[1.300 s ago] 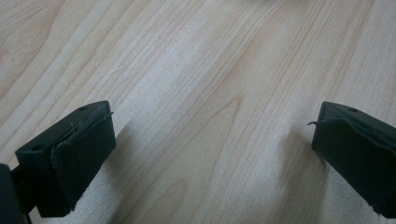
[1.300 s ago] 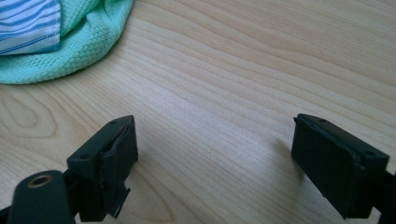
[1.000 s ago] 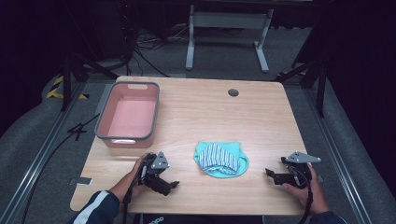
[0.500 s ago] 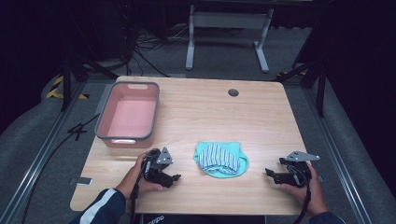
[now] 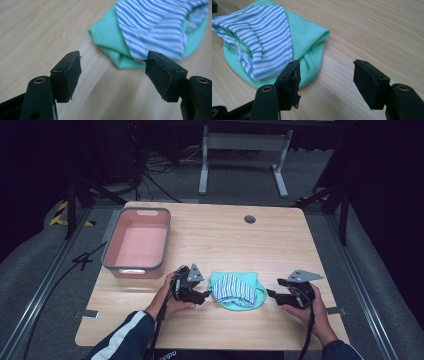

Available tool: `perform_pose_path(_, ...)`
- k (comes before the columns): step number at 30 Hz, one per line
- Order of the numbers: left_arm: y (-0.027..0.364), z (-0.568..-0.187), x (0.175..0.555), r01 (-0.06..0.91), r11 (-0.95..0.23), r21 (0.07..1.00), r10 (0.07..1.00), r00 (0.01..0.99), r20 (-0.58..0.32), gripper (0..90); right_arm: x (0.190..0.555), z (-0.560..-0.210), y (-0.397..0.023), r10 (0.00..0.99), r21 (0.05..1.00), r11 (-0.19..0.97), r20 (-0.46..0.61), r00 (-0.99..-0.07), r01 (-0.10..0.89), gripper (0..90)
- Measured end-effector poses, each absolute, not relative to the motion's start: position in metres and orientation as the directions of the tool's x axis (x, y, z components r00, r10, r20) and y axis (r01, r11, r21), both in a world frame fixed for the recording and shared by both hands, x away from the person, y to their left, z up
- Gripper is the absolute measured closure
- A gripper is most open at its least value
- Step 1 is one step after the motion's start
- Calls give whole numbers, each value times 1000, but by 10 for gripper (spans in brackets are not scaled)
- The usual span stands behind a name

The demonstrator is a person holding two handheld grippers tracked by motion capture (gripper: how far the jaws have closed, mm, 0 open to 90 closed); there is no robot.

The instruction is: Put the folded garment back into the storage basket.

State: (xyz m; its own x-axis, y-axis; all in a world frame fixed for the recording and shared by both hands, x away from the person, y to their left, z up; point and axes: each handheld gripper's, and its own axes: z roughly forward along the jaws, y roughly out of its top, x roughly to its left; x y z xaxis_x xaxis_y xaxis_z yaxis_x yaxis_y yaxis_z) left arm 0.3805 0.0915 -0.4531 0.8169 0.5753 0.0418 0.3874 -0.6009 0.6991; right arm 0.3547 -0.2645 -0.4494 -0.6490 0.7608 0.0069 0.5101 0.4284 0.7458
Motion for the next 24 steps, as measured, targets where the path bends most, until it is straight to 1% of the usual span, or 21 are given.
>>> perform_pose_path(4, 85, -457, 395, 418, -567, 710, 600, 800, 9, 292, 369, -452, -244, 745, 736, 447, 9, -667, 508, 416)
perform_pose_path(8, 73, -468, 408, 448, -562, 695, 602, 798, -27, 280, 377, -456, -232, 747, 725, 449, 17, -665, 522, 417)
perform_pose_path(11, 69, -473, 410, 449, -570, 689, 593, 805, -34, 267, 382, -460, -226, 750, 713, 461, 7, -662, 529, 419)
perform_pose_path(12, 67, -475, 410, 441, -584, 682, 585, 811, -23, 267, 383, -462, -224, 749, 708, 463, 10, -663, 533, 418)
perform_pose_path(14, 65, -477, 410, 447, -580, 681, 589, 808, -28, 257, 386, -468, -218, 746, 686, 478, 13, -665, 549, 411)
perform_pose_path(16, 65, -480, 410, 455, -566, 687, 593, 804, -44, 257, 387, -472, -215, 750, 675, 492, -8, -662, 550, 396)
perform_pose_path(18, 66, -481, 410, 456, -558, 693, 598, 800, -45, 241, 387, -473, -217, 770, 677, 465, 8, -638, 571, 346)
perform_pose_path(20, 66, -482, 409, 469, -544, 696, 616, 787, -48, 222, 388, -475, -220, 779, 678, 442, 35, -626, 588, 336)
perform_pose_path(22, 66, -481, 408, 472, -547, 691, 622, 782, -43, 221, 386, -475, -220, 773, 681, 448, 29, -633, 579, 383)
perform_pose_path(24, 65, -480, 408, 473, -553, 686, 622, 782, -37, 223, 383, -474, -218, 763, 678, 458, 31, -645, 575, 484)
